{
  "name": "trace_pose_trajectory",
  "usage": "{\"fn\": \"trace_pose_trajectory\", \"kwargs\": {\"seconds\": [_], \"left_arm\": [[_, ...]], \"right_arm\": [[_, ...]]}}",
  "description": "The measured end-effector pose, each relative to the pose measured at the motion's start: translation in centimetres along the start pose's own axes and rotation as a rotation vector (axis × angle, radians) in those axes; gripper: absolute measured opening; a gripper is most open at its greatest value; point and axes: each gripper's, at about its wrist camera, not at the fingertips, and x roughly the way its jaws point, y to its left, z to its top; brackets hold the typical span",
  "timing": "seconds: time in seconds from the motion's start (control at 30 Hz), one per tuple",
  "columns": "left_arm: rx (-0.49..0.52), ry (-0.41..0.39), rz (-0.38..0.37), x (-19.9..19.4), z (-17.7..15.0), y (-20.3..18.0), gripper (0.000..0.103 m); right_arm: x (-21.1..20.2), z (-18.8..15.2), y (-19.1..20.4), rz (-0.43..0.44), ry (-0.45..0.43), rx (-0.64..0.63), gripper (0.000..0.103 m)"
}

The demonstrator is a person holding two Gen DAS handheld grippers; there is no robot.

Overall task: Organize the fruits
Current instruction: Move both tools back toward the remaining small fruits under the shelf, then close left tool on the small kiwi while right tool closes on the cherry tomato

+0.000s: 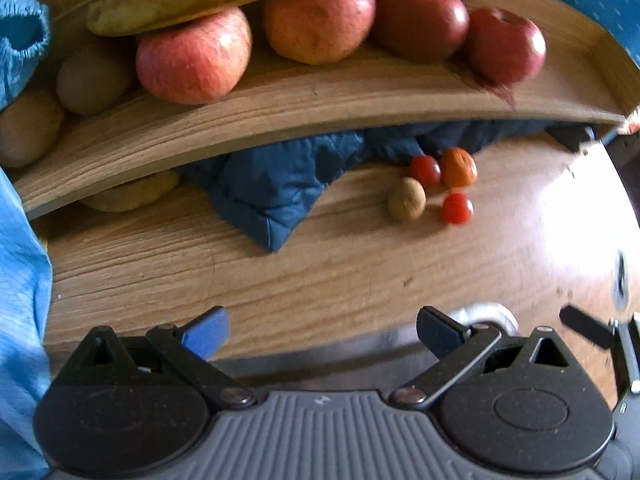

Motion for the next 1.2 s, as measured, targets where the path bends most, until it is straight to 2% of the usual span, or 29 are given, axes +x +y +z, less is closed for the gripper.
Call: {"fn": "trace_pose_trajectory", "kwargs": {"seconds": [0.13, 0.4, 0.67, 0.77, 1.2], "left_arm": [[-0.042, -0.014, -0.011, 0.8, 0.9, 0.0, 0.102], [-0.065, -0.034, -0.023, 1.8, 2.4, -0.6, 0.102], [-0.063, -0.051, -0.049, 2.1, 3.7, -1.1, 0.101], [-0.06, -0.058, -0.063, 2.1, 4.1, -1.3, 0.099], [-0.068, -0.066, -0.099, 2.9, 5.2, -2.2, 0.081]], "right_arm": [[0.8, 0.4, 0.1, -0.025, -0.005, -0.006, 0.102], [2.3, 1.6, 0.9, -0.085, -0.03, -0.04, 0.102], [3.6, 2.8, 0.6, -0.084, -0.059, -0.067, 0.095], [3.9, 3.1, 0.7, -0.077, -0.066, -0.08, 0.088], [5.3, 4.4, 1.1, -0.063, -0.076, -0.135, 0.077]]}}
